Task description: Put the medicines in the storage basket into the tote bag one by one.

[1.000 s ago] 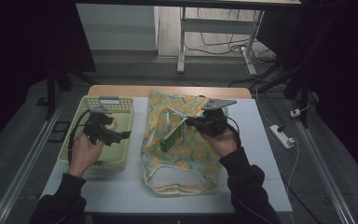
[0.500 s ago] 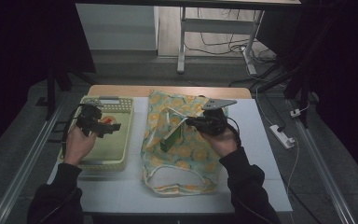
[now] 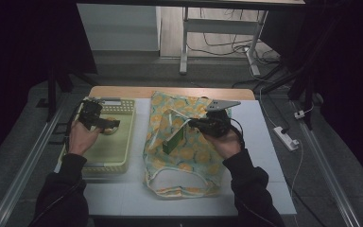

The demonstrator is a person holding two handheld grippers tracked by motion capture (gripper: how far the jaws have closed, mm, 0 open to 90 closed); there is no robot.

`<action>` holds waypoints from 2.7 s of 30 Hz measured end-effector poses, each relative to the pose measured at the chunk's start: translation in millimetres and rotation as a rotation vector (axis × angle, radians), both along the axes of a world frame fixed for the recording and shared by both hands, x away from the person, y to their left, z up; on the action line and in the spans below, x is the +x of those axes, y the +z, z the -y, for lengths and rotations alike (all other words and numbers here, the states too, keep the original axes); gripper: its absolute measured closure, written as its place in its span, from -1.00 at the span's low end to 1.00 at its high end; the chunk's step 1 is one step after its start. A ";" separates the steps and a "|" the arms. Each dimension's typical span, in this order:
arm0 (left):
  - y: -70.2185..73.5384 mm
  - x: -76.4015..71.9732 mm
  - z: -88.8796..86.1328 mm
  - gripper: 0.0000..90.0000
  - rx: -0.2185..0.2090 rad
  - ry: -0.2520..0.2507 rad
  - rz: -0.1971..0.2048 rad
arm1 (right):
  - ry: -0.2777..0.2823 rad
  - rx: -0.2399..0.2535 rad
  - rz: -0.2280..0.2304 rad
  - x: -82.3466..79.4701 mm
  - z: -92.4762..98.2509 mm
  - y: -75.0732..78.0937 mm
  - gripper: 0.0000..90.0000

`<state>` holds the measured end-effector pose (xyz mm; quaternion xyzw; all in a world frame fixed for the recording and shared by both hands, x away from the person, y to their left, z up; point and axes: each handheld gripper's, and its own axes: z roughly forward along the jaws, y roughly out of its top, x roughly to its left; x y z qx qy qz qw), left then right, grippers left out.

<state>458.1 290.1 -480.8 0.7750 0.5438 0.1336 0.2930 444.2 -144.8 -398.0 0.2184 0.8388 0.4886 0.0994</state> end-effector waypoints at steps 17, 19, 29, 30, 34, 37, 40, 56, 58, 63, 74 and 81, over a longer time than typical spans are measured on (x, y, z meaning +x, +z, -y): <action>-29.4 27.0 -2.7 -1.00 0.080 0.006 -0.126 | 0.002 0.001 0.002 -0.3 -0.1 0.4 1.00; -32.5 29.8 -1.4 -1.00 0.091 0.009 -0.141 | 0.001 0.002 0.002 -0.4 0.0 0.6 1.00; -41.3 37.3 2.5 -0.86 0.116 0.026 -0.213 | 0.001 0.005 0.002 -0.1 1.8 1.2 0.99; -41.3 37.1 2.6 -0.82 0.125 0.027 -0.217 | 0.001 0.005 0.002 0.0 1.8 1.2 0.99; -40.8 36.0 2.0 -0.57 0.148 0.040 -0.228 | 0.000 0.004 0.002 -0.1 1.8 1.1 1.00; -39.8 35.6 3.2 -0.55 0.154 0.048 -0.241 | 0.001 0.007 0.002 -0.1 2.0 1.5 0.99; -36.7 34.8 3.7 -0.55 0.149 0.061 -0.240 | -0.002 0.008 0.002 0.0 2.3 1.4 1.00; -11.1 14.1 5.2 -0.54 0.082 0.048 -0.139 | 0.001 0.014 0.004 -0.6 1.3 1.8 1.00; -7.0 10.6 7.0 -0.54 0.074 0.039 -0.124 | 0.001 0.015 0.003 -0.6 1.3 1.8 1.00; 4.3 0.9 12.3 -0.54 0.051 0.014 -0.085 | 0.000 0.016 0.003 -0.6 1.6 2.0 1.00; 17.1 -19.7 24.2 -0.54 0.042 -0.040 -0.039 | 0.002 0.016 0.002 -0.9 1.1 1.9 1.00; 23.3 -29.9 27.1 -0.54 0.024 -0.061 -0.011 | 0.003 0.014 0.002 -1.0 0.9 2.0 1.00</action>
